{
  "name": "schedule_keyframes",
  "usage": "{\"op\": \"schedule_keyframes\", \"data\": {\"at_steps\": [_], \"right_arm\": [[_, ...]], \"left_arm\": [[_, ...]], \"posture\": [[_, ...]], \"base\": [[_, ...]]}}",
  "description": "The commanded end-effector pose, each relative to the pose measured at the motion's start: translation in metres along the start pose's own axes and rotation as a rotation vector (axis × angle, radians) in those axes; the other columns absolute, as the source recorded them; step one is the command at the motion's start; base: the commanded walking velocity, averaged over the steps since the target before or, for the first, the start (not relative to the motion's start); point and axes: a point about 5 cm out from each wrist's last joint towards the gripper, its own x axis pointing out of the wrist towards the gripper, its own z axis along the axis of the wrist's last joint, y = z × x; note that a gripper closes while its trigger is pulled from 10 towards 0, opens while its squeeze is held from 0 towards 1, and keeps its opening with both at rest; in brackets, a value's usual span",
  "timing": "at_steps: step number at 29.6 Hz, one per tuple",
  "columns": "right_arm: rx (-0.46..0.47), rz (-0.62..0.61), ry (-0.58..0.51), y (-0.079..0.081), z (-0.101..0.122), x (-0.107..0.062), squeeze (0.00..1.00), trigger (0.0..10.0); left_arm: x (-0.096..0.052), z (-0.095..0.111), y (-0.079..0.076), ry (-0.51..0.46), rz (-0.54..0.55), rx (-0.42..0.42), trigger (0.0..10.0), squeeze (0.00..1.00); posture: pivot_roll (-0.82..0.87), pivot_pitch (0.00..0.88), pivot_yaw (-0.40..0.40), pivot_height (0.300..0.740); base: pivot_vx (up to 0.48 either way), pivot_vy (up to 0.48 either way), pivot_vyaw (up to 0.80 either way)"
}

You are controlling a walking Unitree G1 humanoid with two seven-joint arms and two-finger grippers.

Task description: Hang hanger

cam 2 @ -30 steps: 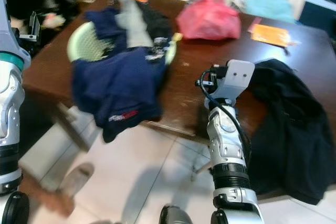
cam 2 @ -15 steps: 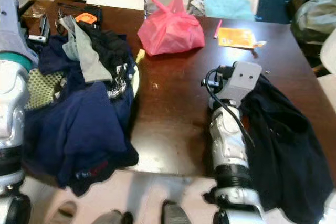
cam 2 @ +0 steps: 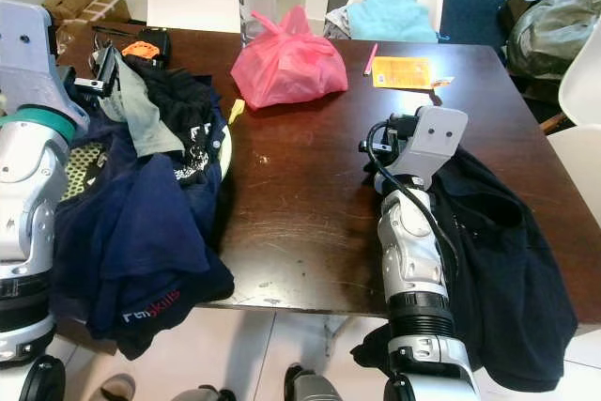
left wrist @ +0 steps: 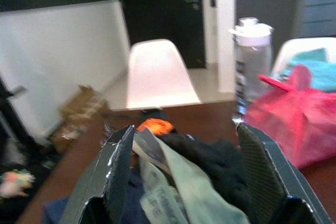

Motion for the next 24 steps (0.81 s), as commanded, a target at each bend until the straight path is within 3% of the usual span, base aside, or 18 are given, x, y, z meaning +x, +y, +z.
{"op": "schedule_keyframes", "data": {"at_steps": [1,3,5,7,10,17,24], "right_arm": [[-0.001,0.003,0.006,0.000,-0.002,-0.002,0.00,10.0],[-0.002,0.008,0.006,0.000,-0.002,-0.002,0.00,10.0],[-0.002,0.014,0.009,0.000,-0.002,-0.002,0.00,10.0],[-0.002,0.014,0.009,0.000,-0.002,-0.002,0.00,10.0],[-0.004,0.021,0.010,0.000,-0.001,-0.002,0.00,10.0],[-0.005,0.036,0.011,0.002,0.000,0.000,0.00,10.0],[-0.006,0.051,0.007,0.005,0.003,0.003,0.00,10.0]], "left_arm": [[0.000,-0.014,0.013,0.102,0.012,-0.032,10.0,0.00],[0.001,-0.022,0.023,0.172,0.039,-0.049,10.0,0.00],[-0.002,-0.043,0.040,0.304,0.082,-0.088,10.0,0.00],[-0.002,-0.043,0.040,0.304,0.082,-0.088,10.0,0.00],[-0.012,-0.064,0.049,0.406,0.057,-0.104,10.0,0.00],[-0.021,-0.075,0.065,0.404,0.036,-0.103,10.0,0.00],[-0.013,-0.065,0.072,0.289,-0.013,-0.124,10.0,0.00]], "posture": [[0.04,0.066,0.013,0.740],[0.04,0.066,0.013,0.740],[0.03,0.071,0.004,0.740],[0.03,0.071,0.004,0.740],[0.04,0.077,-0.004,0.740],[0.03,0.083,-0.017,0.740],[0.03,0.085,-0.029,0.740]], "base": [[0.000,0.000,0.00],[0.000,0.000,0.00],[0.000,0.000,0.00],[0.000,0.000,0.00],[0.000,0.000,0.00],[0.000,0.000,0.00],[0.000,0.000,0.00]]}}
